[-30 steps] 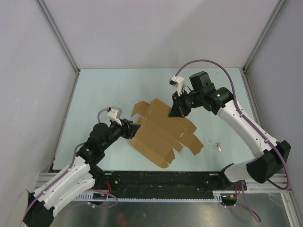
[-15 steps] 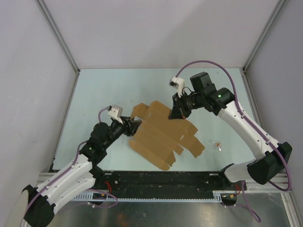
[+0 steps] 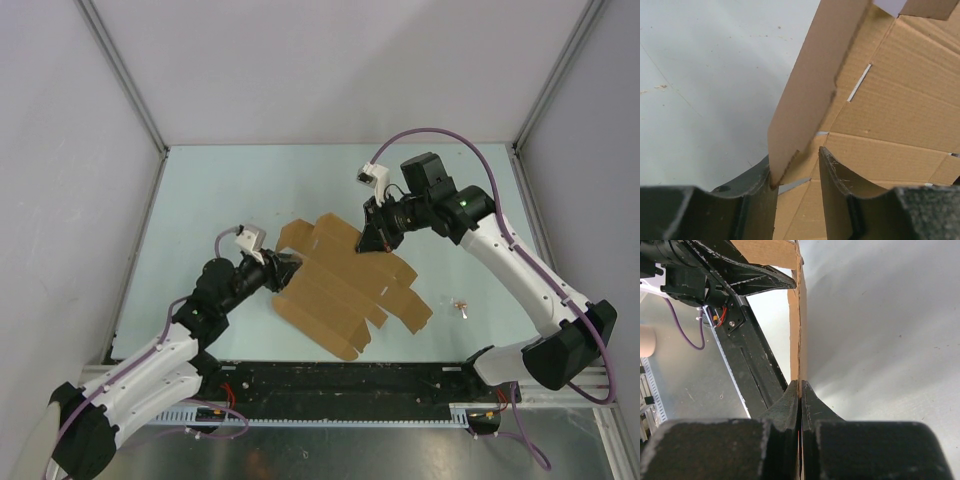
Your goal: Fold the paper box
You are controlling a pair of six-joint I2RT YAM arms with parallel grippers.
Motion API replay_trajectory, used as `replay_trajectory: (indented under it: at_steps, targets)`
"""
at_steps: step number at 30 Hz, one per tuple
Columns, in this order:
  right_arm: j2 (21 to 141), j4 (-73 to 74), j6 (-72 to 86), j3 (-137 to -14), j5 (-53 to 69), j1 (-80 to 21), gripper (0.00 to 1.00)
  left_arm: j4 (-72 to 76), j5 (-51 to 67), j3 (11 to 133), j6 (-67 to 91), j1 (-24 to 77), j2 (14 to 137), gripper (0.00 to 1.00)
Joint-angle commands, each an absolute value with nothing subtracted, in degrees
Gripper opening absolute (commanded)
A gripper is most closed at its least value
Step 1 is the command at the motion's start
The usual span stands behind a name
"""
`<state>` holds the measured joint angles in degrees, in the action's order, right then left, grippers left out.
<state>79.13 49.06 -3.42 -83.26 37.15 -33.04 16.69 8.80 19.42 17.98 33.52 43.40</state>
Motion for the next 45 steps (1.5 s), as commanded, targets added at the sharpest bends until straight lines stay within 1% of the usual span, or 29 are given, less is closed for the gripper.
replay_trajectory:
  at_steps: [1,4,11,29,45]
  targets:
    - [78.7,48.4,-2.5,-83.2,37.8,-33.3,0.0,19.7,12.3,18.7,18.5,33.7,42.4,0.39]
    - [78.9,48.2,-2.4,-83.2,37.5,-33.3,0.0,19.9,14.1,18.6,19.0,33.7,42.5,0.36]
    - [79.7,47.8,-2.3,-83.2,37.5,-33.3,0.0,20.4,16.7,17.8,20.7,33.7,41.1,0.34]
    - [80.9,46.4,-1.4,-83.1,38.0,-33.7,0.0,24.8,18.9,14.5,25.3,34.3,40.8,0.33]
    - [81.1,45.7,-0.9,-82.2,38.7,-35.9,0.0,31.4,17.9,15.5,26.2,36.3,49.1,0.33]
